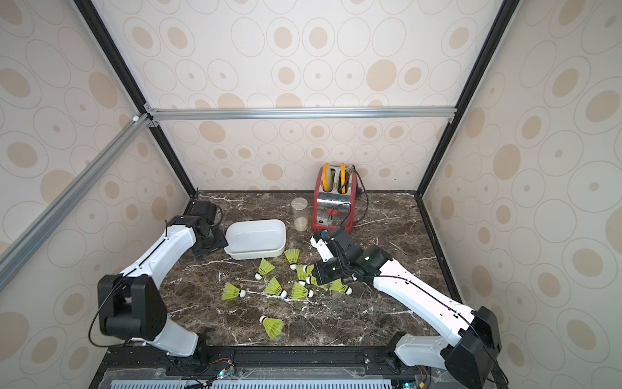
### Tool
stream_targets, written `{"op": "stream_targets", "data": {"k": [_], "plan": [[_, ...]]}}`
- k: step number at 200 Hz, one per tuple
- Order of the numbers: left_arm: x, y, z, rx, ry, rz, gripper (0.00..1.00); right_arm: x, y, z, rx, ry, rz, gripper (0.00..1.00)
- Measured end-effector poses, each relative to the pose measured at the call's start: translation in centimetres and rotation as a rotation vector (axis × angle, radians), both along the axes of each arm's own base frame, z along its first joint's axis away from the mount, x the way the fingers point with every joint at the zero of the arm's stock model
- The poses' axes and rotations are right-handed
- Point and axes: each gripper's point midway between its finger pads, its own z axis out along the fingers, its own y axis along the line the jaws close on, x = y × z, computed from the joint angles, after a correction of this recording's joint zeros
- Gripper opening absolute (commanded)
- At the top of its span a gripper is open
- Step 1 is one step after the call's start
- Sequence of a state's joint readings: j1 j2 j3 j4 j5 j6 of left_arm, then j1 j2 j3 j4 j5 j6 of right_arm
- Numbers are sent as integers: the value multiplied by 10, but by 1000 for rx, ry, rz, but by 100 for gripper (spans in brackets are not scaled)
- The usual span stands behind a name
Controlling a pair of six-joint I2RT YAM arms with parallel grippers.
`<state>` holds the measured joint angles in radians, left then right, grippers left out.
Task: Put the shuttlecocks into the storage box
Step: Move the storage box to the center of the board.
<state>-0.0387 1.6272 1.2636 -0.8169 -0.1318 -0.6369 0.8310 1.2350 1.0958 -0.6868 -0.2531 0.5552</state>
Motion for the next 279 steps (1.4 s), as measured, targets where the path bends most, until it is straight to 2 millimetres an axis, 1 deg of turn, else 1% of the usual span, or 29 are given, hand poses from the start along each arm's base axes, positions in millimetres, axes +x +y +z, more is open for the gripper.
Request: {"op": "stream_targets", "data": {"k": [10,27,41,54,70,90,107,127,154,169,188,258,279], "plan": [[9,-1,-11,-3,23,-30,59,2,-2,1,6,4,-4,0],[23,-6,-29,-17,50,-95,60,5,-3,3,15,6,-7,0],[30,-11,-37,-36,60,-145,60,6,-3,5,23,8,-6,0],[36,-16,-38,-52,57,-184,59,7,-4,5,27,11,-7,0],[47,-20,-32,-64,33,-226,57,9,-5,5,31,16,-11,0],[63,-21,-23,-58,3,-264,50,13,-7,5,35,23,-21,0],[71,-22,-24,-49,0,-297,44,18,-7,4,35,31,-26,0],[72,-21,-31,-40,21,-325,42,26,-6,4,36,34,-24,0],[69,-21,-41,-36,58,-352,38,35,-3,10,38,26,-9,0],[68,-21,-44,-33,66,-365,33,39,-2,13,33,21,6,0],[68,-21,-45,-28,72,-380,25,43,1,16,29,19,30,0],[68,-21,-46,-11,81,-438,9,50,5,15,-10,23,85,0],[68,-26,-46,-6,82,-464,5,52,4,18,-14,15,93,0]]}}
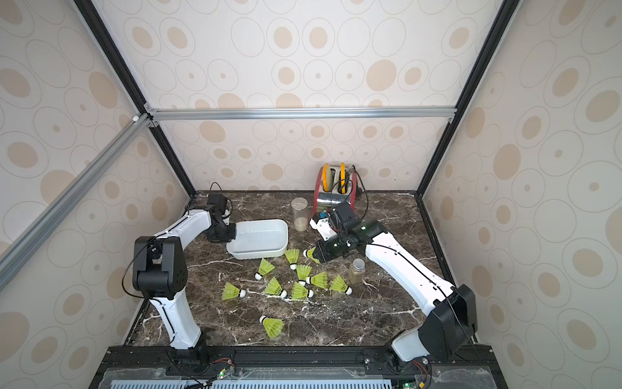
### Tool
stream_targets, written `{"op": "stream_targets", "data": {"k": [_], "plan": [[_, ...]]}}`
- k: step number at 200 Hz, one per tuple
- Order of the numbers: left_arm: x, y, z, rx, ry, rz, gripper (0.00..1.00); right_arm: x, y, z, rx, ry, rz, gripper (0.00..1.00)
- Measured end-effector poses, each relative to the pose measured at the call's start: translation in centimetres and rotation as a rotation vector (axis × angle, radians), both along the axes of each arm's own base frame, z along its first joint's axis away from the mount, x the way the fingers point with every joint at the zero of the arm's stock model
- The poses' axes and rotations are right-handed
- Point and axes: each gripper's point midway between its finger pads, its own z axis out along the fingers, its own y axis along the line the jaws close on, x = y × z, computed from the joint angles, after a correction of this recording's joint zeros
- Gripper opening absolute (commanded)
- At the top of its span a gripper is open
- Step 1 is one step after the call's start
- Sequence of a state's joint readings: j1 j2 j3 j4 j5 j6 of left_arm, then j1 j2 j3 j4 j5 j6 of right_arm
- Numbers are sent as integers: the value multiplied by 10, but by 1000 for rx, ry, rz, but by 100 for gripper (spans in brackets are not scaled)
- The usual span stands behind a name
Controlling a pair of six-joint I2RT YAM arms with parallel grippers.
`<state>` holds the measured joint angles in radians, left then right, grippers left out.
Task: Put the shuttlecocks into the storage box
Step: Move the storage box to the center of the board.
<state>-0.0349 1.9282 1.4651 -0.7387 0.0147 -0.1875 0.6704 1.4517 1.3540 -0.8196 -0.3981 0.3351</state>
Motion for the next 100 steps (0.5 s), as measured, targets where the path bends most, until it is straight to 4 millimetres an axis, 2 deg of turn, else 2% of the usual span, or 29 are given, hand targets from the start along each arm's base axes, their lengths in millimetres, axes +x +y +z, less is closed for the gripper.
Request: {"op": "stream_targets", "data": {"k": [19,100], "plan": [[0,-3,0,4,0,-18,0,0,-1,1,-4,1,2,0],[-3,-37,6,-26,-8,-91,0,3,-4,0,-14,-1,-6,0]]}}
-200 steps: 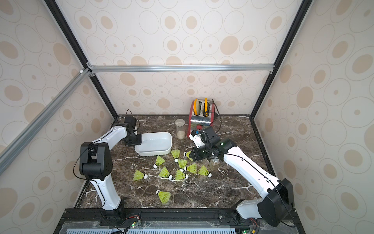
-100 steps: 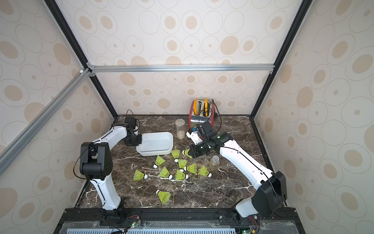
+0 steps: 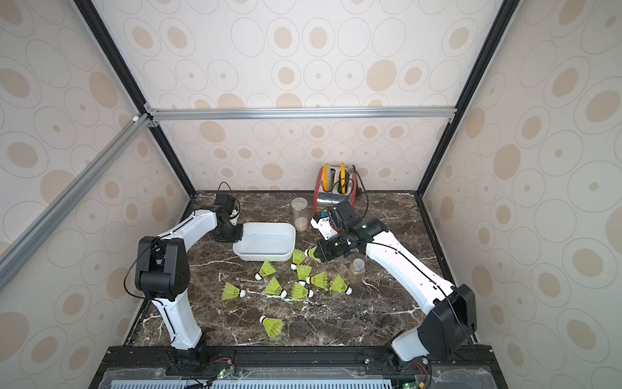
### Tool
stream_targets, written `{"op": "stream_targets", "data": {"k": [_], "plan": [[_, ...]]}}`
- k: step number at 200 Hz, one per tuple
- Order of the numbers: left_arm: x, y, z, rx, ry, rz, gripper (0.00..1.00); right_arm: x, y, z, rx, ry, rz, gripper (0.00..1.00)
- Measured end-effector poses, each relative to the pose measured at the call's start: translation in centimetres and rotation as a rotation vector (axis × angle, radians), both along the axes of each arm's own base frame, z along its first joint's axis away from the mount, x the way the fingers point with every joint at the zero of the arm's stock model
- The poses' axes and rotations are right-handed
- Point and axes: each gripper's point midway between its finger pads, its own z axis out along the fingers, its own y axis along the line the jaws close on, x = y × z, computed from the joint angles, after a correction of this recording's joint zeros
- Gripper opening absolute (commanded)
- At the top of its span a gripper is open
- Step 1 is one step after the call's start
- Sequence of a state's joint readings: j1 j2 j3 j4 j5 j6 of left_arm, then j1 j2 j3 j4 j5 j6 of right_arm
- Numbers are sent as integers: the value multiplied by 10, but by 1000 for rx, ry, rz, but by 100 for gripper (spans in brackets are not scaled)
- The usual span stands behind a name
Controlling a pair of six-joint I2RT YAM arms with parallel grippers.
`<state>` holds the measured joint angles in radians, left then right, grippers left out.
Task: Put the shuttlecocks into the storage box
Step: Move the storage box to the center of the board.
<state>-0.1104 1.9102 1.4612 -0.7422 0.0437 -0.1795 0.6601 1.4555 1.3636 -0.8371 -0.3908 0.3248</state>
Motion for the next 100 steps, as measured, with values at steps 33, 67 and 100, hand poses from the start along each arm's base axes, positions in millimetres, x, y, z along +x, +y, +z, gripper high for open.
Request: {"op": "stream_targets", "data": {"k": [33,67,100], "plan": [[-5,-18,2,-38,1,1,0,6,-1,1,9,-5,-18,0],[-15,-30,-7,-78,30,34,0,12,-3,-1,11,-2,-38,0],[-16,-38,-6,-124,23,74,0,16,-3,-1,16,-5,-46,0]]}}
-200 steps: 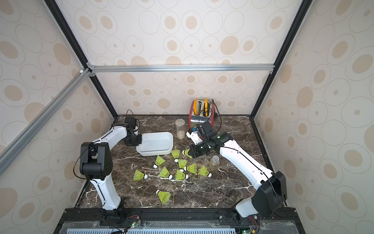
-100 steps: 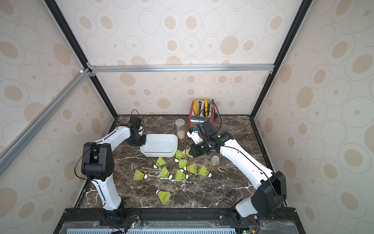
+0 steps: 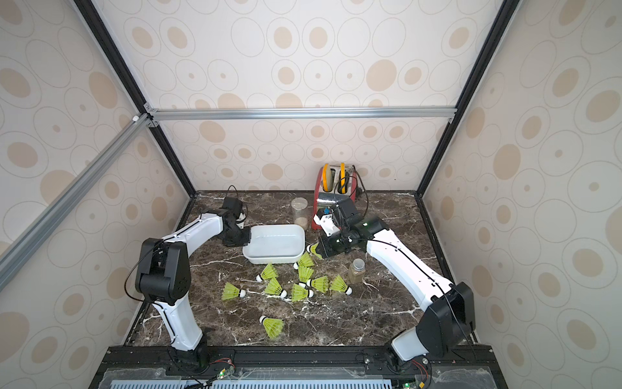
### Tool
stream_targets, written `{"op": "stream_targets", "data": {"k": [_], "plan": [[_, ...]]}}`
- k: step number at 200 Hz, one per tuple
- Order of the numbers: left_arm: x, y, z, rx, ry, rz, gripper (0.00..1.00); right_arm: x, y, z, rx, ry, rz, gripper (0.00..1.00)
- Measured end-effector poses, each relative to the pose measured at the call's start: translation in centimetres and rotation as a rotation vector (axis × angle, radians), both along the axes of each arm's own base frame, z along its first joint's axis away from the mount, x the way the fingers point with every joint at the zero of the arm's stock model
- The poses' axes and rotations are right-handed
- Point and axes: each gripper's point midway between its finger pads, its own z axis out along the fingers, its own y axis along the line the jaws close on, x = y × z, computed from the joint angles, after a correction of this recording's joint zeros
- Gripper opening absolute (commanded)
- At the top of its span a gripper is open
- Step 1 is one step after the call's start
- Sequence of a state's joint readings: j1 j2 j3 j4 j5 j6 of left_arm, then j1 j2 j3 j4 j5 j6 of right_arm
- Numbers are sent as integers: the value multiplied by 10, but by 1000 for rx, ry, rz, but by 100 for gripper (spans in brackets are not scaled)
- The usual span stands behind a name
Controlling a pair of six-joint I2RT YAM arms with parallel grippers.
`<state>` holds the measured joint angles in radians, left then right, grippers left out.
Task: Put the shuttlecocks into the storage box
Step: Move the storage box to the center of the board.
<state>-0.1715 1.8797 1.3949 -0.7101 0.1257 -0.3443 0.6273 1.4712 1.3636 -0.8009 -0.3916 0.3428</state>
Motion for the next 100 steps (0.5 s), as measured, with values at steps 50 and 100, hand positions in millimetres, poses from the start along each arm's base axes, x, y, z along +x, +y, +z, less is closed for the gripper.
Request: {"op": "stream_targets", "data": {"k": [50,100], "plan": [[0,-18,0,-40,-8,4,0,2,2,2,16,-1,-7,0],[-6,-40,0,-48,-6,-39,0,6,7,-2,30,17,-7,0]]}}
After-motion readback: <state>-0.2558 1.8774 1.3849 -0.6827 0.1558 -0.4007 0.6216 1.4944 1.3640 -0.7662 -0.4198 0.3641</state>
